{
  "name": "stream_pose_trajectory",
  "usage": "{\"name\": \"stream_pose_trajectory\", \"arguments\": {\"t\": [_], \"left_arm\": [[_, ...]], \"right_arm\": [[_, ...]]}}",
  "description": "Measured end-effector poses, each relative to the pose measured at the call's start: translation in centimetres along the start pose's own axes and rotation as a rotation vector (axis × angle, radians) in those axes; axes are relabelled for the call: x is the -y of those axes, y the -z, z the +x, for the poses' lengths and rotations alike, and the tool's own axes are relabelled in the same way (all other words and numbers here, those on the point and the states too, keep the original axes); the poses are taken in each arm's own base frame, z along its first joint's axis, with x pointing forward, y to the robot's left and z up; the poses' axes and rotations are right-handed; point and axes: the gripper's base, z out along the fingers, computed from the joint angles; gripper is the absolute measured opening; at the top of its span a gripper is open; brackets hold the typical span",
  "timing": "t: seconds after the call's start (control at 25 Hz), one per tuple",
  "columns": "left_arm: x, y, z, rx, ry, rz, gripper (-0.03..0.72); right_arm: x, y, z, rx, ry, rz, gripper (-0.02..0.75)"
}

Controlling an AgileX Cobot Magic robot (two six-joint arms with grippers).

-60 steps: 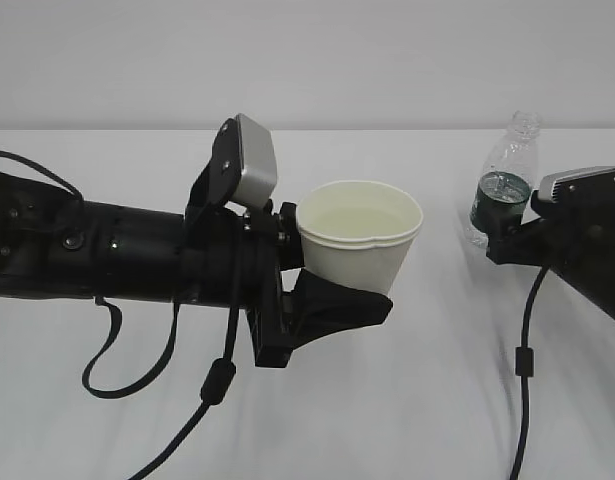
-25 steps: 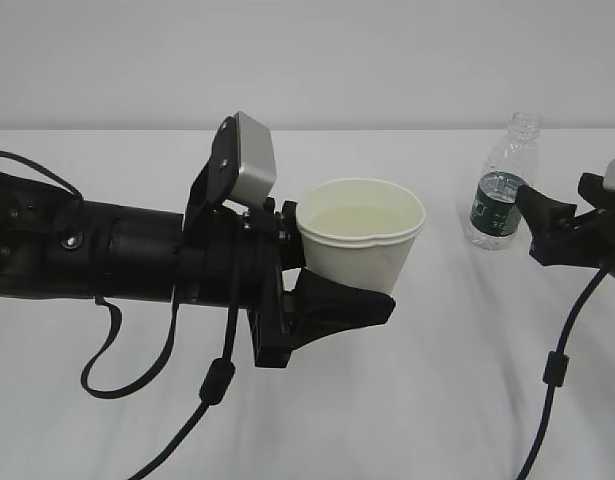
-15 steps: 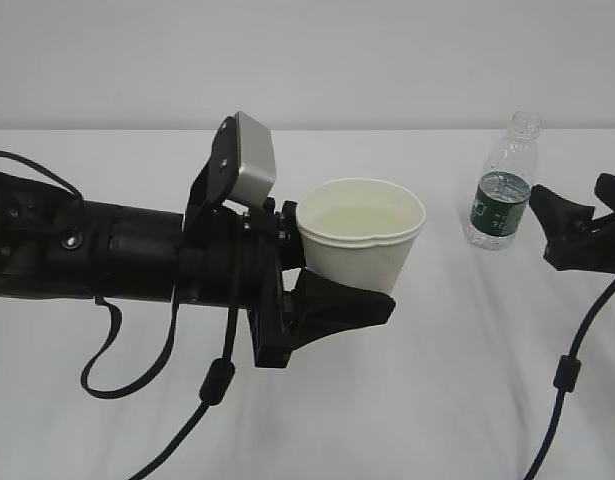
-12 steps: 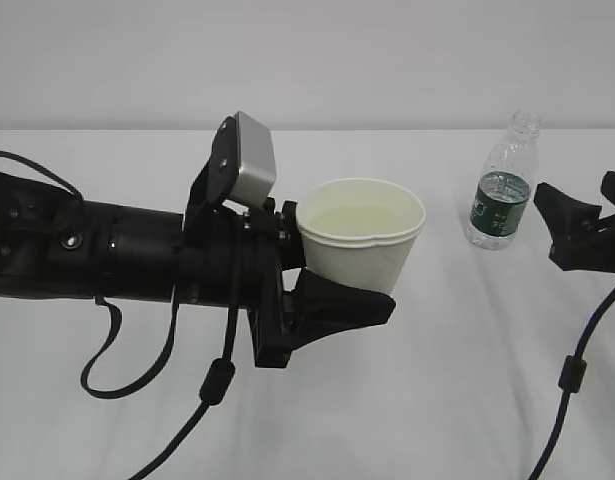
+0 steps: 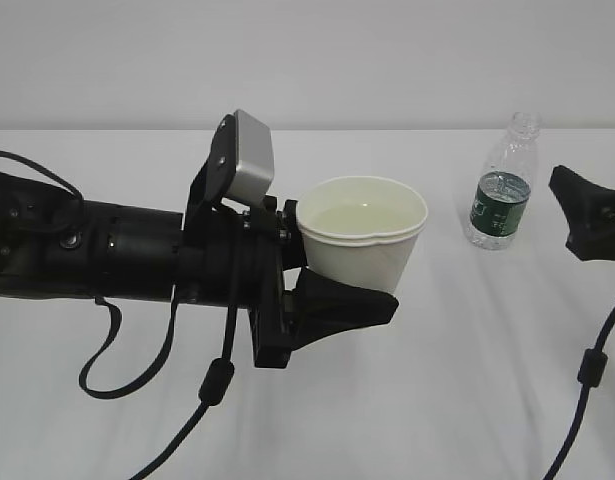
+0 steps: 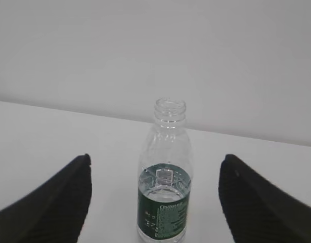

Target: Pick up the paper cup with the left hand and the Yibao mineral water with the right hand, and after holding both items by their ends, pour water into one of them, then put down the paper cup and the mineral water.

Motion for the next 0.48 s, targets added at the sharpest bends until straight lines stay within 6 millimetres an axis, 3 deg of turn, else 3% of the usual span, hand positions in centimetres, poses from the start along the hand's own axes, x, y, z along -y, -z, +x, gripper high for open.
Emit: {"name": "stream_pose_trajectory", "arguments": {"t": [0.48], "left_arm": [[0.0, 0.0, 0.0, 0.001, 0.000, 0.001, 0.457]], "right_arm": [[0.3, 1.8, -3.2, 0.010, 0.035, 0.033, 0.592]]}}
